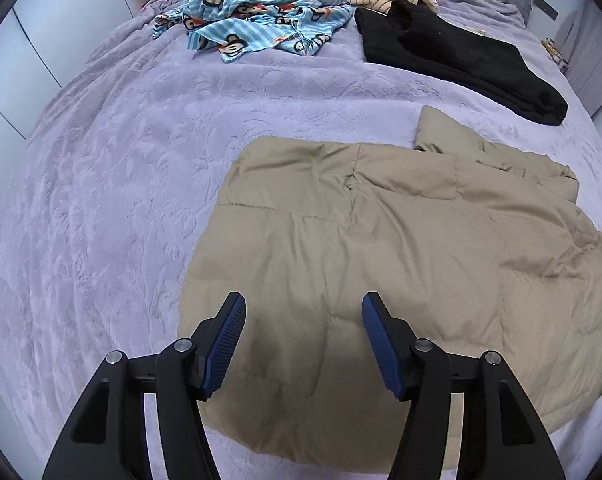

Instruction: Fold large clothes

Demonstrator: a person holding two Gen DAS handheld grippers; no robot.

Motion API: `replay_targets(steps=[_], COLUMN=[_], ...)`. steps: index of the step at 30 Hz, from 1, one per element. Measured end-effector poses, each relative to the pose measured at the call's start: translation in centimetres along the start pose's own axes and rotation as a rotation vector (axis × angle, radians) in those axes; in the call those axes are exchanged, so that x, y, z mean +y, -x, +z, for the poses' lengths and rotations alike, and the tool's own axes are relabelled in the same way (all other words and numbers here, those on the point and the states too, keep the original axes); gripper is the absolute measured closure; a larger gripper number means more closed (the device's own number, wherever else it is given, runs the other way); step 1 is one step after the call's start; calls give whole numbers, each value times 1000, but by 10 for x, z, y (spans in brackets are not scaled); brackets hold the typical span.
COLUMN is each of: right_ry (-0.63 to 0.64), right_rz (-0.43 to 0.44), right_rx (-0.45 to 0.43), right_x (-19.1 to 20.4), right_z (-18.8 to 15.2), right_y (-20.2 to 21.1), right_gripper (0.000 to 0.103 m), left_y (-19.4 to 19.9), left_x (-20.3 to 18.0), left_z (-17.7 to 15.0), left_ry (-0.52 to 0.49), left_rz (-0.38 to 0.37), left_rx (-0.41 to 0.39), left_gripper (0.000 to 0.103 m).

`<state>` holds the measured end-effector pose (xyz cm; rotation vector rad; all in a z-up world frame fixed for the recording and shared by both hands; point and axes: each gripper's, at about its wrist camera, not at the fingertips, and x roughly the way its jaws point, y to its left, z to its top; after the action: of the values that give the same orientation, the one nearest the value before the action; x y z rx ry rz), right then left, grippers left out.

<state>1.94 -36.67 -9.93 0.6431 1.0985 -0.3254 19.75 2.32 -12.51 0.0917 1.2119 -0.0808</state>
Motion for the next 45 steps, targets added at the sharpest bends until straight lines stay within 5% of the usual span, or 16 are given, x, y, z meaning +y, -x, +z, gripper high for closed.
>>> replay_targets(steps=[1,4,20,26,32,36,41,45], right_ry=[-5,-26,-94,-129,-139,-185,-243,-293], right_rz=[3,15,64,119,161,199,254,303], right_rx=[3,17,65,75,71,64,52,53], right_x=[-1,-6,-20,-23,-22,-25,-31,-35], right_z=[-6,-25,-106,-129,-131,-123,-117,-115], right_y=[3,13,11,-6,-11,-13,-19,-24], right_gripper=[48,48,31,22,21,20,0,0], left_y=[3,15,6,-10,-20,-15,-16,-17], left_x=[-1,-2,4,27,42,41,43,47], left_z=[-4,-16,-87,-111,-118,-118,-119,-120], left_ry=[3,8,-26,50,121,131,181,198], left_rz=[-10,-5,-54,-16,-100,-130,-202,-235], left_rx=[3,-22,28,71,123,71,75,78], left_gripper=[40,2,1,1,1,1,1,1])
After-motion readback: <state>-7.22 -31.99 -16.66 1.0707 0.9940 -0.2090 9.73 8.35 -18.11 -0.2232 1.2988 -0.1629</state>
